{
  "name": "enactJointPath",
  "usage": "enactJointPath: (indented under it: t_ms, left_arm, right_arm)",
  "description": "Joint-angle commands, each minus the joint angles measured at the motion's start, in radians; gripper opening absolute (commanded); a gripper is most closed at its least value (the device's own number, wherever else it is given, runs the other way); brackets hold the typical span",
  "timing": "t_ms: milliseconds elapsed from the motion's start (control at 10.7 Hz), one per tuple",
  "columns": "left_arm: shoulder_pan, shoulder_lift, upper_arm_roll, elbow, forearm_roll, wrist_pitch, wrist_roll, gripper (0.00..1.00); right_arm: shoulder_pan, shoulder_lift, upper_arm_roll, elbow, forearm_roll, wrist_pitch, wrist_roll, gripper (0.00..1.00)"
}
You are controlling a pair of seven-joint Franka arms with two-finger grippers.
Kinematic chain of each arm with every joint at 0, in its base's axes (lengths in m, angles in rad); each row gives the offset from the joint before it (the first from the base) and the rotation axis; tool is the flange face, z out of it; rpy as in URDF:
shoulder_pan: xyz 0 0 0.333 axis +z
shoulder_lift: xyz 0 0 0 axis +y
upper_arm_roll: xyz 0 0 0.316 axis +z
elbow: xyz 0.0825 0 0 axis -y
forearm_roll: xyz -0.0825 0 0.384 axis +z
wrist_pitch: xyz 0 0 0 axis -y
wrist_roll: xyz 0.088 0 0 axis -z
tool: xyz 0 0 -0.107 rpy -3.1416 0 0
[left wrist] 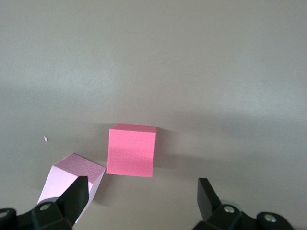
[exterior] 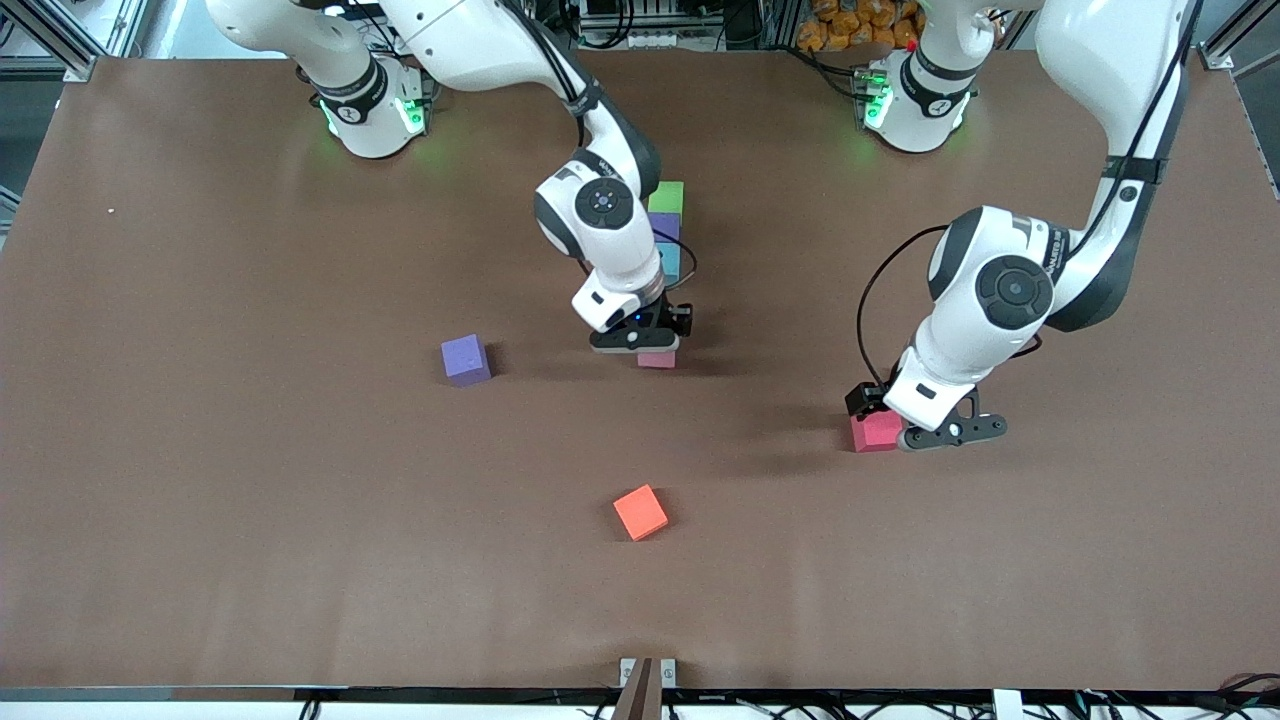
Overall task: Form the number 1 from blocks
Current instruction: 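Place the pink cube with the right gripper while the left gripper grasps magenta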
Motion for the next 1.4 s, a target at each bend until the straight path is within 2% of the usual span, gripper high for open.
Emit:
enactJointPath:
  t_ms: [0, 375, 562, 1124, 1217, 1311]
  left_arm:
    - [-0.017, 0.036, 0.039, 0.028, -0.015, -0.023, 0.005, 1.00]
    - [-0.025, 0.122, 0.053, 0.092, 0.002, -0.023, 0.017, 1.00]
    - [-0.024, 0.151, 0.058, 0.094, -0.004, -0.023, 0.092, 1.00]
    - [-0.022, 0.180, 0.058, 0.094, -0.001, -0.022, 0.097, 1.00]
    - [-0.020, 0.190, 0.058, 0.094, 0.000, -0.020, 0.097, 1.00]
    - [-0.020, 0.193, 0.058, 0.094, -0.001, -0.020, 0.097, 1.00]
  right_arm:
    - [0.027, -0.073, -0.001, -0.094, -0.020, -0.015, -0.012, 0.49]
    - [0.067, -0.098, 0.000, -0.159, -0.020, -0.012, -0.009, 0.49]
    - [0.081, -0.090, 0.000, -0.158, -0.018, -0.004, -0.008, 0.49]
    - [0.102, -0.072, 0.000, -0.143, -0.017, 0.011, 0.000, 0.49]
    - [0.107, -0.071, 0.000, -0.138, -0.014, 0.013, 0.002, 0.54]
    - [0.112, -0.066, 0.000, -0.132, -0.009, 0.017, 0.006, 1.00]
